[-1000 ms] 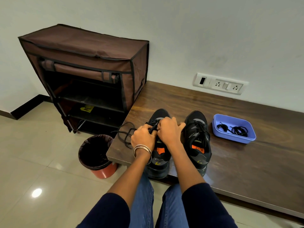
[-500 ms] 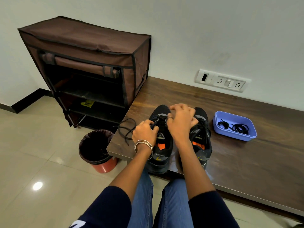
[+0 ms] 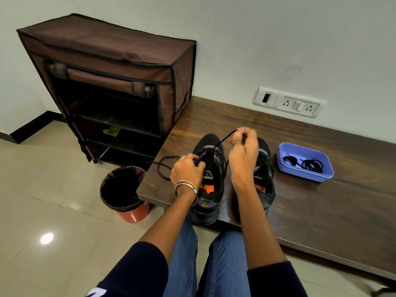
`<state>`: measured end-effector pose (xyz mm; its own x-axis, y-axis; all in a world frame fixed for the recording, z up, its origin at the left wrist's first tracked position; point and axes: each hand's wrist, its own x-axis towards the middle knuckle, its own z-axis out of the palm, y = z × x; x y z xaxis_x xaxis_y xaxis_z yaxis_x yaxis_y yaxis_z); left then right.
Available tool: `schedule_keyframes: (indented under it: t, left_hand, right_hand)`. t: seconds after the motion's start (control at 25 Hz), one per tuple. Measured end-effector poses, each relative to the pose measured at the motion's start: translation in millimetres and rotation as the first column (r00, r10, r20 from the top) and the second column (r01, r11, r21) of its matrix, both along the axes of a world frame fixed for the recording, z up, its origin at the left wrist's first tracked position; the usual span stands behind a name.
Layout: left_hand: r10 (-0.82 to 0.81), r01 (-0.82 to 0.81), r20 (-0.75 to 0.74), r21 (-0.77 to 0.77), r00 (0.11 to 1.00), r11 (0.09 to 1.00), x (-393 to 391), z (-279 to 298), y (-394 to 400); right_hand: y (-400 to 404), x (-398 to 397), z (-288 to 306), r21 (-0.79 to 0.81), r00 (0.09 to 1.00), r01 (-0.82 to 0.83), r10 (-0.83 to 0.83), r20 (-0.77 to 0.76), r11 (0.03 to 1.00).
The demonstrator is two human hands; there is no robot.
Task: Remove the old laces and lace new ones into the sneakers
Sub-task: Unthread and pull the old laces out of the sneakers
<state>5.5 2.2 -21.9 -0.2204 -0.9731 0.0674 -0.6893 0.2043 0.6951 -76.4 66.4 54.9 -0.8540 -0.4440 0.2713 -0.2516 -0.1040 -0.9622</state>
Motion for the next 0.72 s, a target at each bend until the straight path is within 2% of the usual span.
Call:
schedule_keyframes:
  t: [0.04, 0.08, 0.16, 0.2, 0.28, 0.36, 0.4, 0.44, 0.56, 0.64, 0.72]
  left_hand:
    - [0.001, -0.001, -0.005, 0.004, 1.0, 1.0, 0, 0, 1]
    - [0.001, -0.001, -0.012, 0.004, 1.0, 1.0, 0, 0, 1]
    - [-0.009, 0.009, -0.022, -0.001, 1.0, 1.0, 0, 0, 2]
    - [-0.013, 0.013, -0.022, -0.001, 1.0, 1.0, -1, 0, 2]
    - [-0.013, 0.013, -0.012, 0.005, 1.0, 1.0, -1, 0, 0]
    - [-0.017, 0.017, -0.003, -0.003, 1.0, 1.0, -1, -1, 0]
    - [-0.021, 0.021, -0.001, -0.008, 1.0, 1.0, -1, -1, 0]
    - [-0.023, 0.023, -0.001, -0.011, 1.0, 1.0, -1, -2, 0]
    - [-0.011, 0.011, -0.001, -0.014, 1.0, 1.0, -1, -3, -1]
    - [-0.011, 0.011, -0.001, -0.011, 1.0, 1.0, -1, -3, -1]
    - [-0.007, 0.007, -0.022, 0.001, 1.0, 1.0, -1, -2, -1]
  right_hand:
    - [1, 2, 7, -0.075, 0.996, 0.088, -0.088, -0.001, 0.993]
    - [0, 3, 11, -0.063, 0.98, 0.19, -0.193, -0.043, 0.98]
    - [-4, 2, 12, 0.156, 0.894, 0.417, -0.373, -0.249, 0.895]
    - [-7, 1, 10, 0.286, 0.863, 0.451, -0.332, -0.38, 0.846]
    - [-16, 0, -1, 0.537, 0.856, 0.32, 0.004, -0.517, 0.781]
    - [-26, 2, -19, 0.769, 0.797, 0.226, 0.341, -0.499, 0.597]
    - [-30, 4, -29, 0.826, 0.773, 0.235, 0.417, -0.478, 0.512]
    - [-33, 5, -39, 0.84, 0.77, 0.249, 0.428, -0.474, 0.482]
    - [-32, 5, -53, 0.783, 0.83, 0.231, 0.303, -0.468, 0.577]
    - [-30, 1, -51, 0.753, 0.886, 0.172, 0.234, -0.4, 0.635]
    - [-24, 4, -41, 0.589, 0.96, 0.082, 0.095, -0.264, 0.804]
